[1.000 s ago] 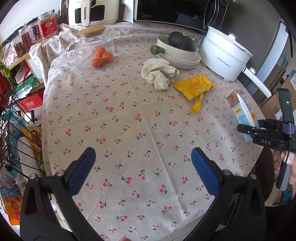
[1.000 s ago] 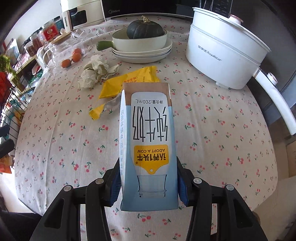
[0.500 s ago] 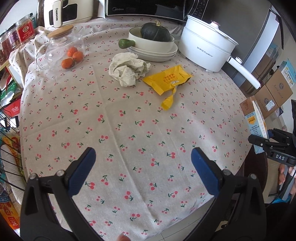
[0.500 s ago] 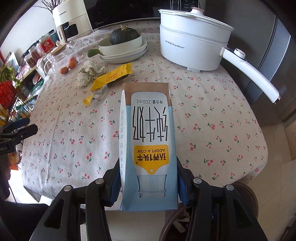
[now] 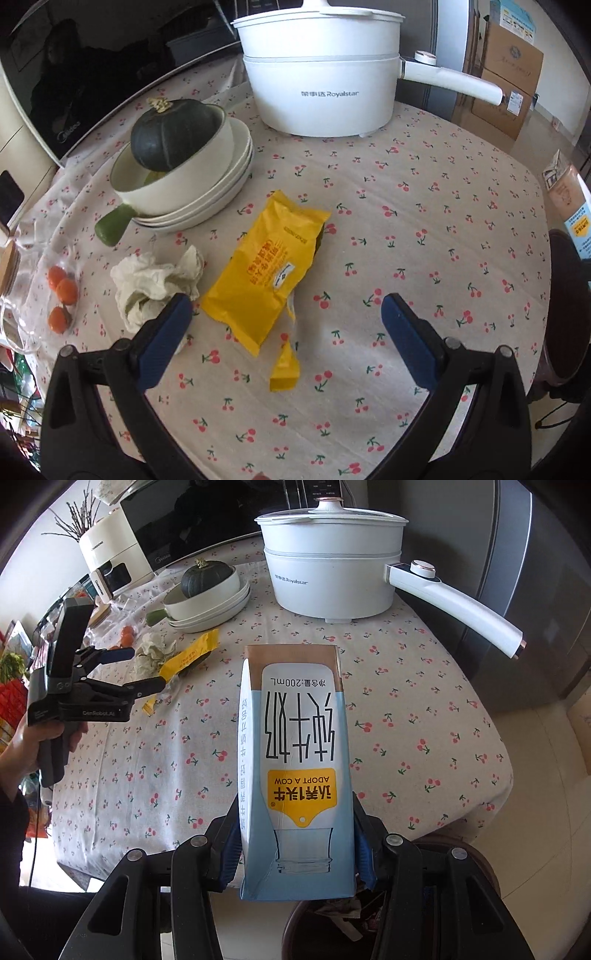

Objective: Collect trash
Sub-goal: 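Grasp the yellow snack bag with the left gripper while the right gripper carries the carton toward the bin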

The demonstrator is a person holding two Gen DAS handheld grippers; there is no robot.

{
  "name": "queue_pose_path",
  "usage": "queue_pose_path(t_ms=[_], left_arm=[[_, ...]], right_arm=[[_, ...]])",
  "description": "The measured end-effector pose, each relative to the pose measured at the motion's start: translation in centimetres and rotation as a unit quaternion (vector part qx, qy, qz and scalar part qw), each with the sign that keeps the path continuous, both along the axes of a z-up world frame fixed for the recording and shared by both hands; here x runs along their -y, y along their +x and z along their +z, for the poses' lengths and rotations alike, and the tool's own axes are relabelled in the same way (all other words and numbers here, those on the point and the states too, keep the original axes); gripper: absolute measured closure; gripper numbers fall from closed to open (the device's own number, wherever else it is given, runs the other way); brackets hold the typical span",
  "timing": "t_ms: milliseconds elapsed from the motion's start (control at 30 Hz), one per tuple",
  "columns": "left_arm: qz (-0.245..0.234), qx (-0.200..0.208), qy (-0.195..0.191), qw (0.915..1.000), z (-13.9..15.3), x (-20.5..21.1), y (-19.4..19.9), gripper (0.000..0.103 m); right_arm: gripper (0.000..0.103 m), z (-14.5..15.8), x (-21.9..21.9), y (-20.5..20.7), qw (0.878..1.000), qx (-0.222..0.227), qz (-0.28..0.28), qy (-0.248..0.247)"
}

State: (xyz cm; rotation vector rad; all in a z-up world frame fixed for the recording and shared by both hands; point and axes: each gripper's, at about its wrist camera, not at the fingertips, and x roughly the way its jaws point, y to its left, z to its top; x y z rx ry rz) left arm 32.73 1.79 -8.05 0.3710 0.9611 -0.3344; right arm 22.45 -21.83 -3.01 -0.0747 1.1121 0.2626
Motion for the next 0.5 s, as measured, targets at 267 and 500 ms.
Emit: queue_pose_path(t_ms=[267, 500], left_arm=[[-0.035, -0.025, 0.003, 0.9991, -2.5, 1.0, 5.5, 0.002], [0.025, -0.08, -0.078, 0.9934, -4.9, -1.6, 6.7, 0.02]], right_arm=[[0.052, -0.4, 2.0, 1.0, 1.0, -0.006, -0.008, 0.0], [0.052, -2.1, 3.9, 1.6, 0.999, -0.026, -0.025, -0.006]])
